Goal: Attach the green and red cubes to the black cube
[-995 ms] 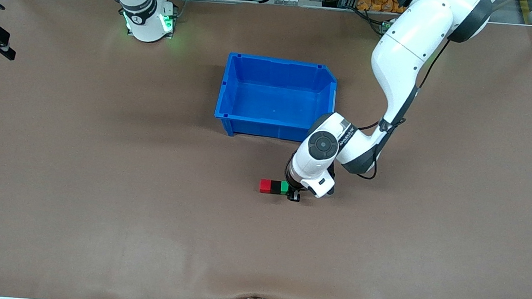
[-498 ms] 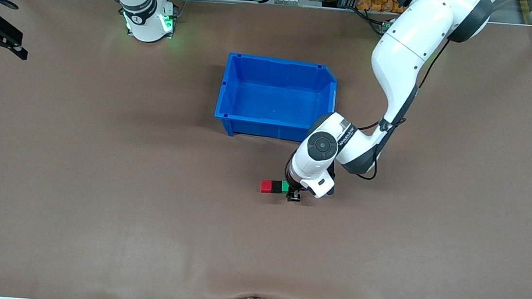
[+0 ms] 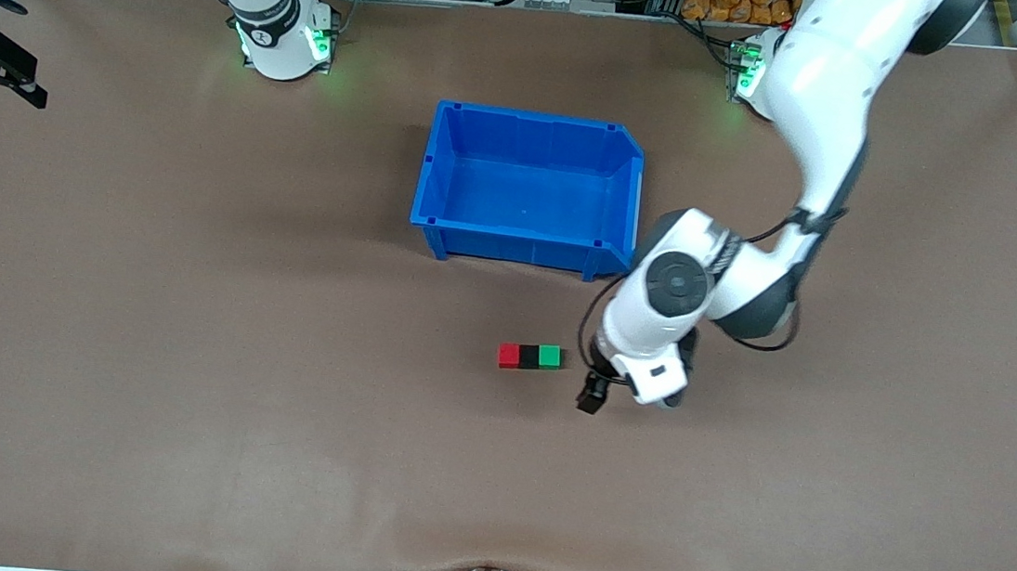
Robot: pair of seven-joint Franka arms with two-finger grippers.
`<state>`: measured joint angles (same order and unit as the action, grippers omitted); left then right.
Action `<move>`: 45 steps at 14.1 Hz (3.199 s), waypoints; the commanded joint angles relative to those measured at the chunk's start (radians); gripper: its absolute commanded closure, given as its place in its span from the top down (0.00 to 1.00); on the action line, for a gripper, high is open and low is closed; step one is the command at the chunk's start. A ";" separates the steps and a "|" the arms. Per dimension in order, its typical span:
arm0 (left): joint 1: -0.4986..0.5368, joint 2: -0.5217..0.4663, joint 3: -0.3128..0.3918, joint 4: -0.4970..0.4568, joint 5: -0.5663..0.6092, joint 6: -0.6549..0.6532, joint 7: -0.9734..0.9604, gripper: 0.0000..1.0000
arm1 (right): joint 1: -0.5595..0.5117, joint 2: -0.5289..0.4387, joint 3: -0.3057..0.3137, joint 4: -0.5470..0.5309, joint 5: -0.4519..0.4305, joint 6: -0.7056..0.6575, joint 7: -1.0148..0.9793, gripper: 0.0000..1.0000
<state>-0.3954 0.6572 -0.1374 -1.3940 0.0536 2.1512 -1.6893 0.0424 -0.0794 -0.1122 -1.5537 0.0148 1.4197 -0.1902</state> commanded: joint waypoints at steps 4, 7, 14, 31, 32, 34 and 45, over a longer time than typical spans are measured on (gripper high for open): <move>0.137 -0.217 0.001 -0.042 0.000 -0.224 0.446 1.00 | -0.018 0.003 0.031 0.020 -0.018 -0.021 0.084 1.00; 0.220 -0.299 0.001 -0.042 0.000 -0.328 0.635 1.00 | -0.016 0.003 0.031 0.020 -0.019 -0.022 0.084 1.00; 0.365 -0.479 -0.001 -0.046 0.000 -0.545 1.143 1.00 | -0.024 0.004 0.029 0.020 -0.027 -0.022 0.084 1.00; 0.380 -0.780 -0.001 -0.285 -0.009 -0.587 1.459 1.00 | -0.023 0.007 0.028 0.018 -0.024 -0.027 0.087 1.00; 0.373 -0.806 0.001 -0.312 -0.012 -0.585 1.465 1.00 | -0.023 0.007 0.026 0.018 -0.024 -0.027 0.086 1.00; 0.334 -0.840 0.041 -0.347 -0.012 -0.587 1.473 1.00 | -0.026 0.007 0.026 0.018 -0.024 -0.027 0.086 1.00; 0.299 -0.837 0.110 -0.303 -0.020 -0.656 1.586 1.00 | -0.026 0.007 0.026 0.018 -0.024 -0.027 0.086 1.00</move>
<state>-0.0974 -0.1806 -0.0363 -1.7089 0.0518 1.5130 -0.1296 0.0363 -0.0783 -0.1008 -1.5520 0.0009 1.4046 -0.1116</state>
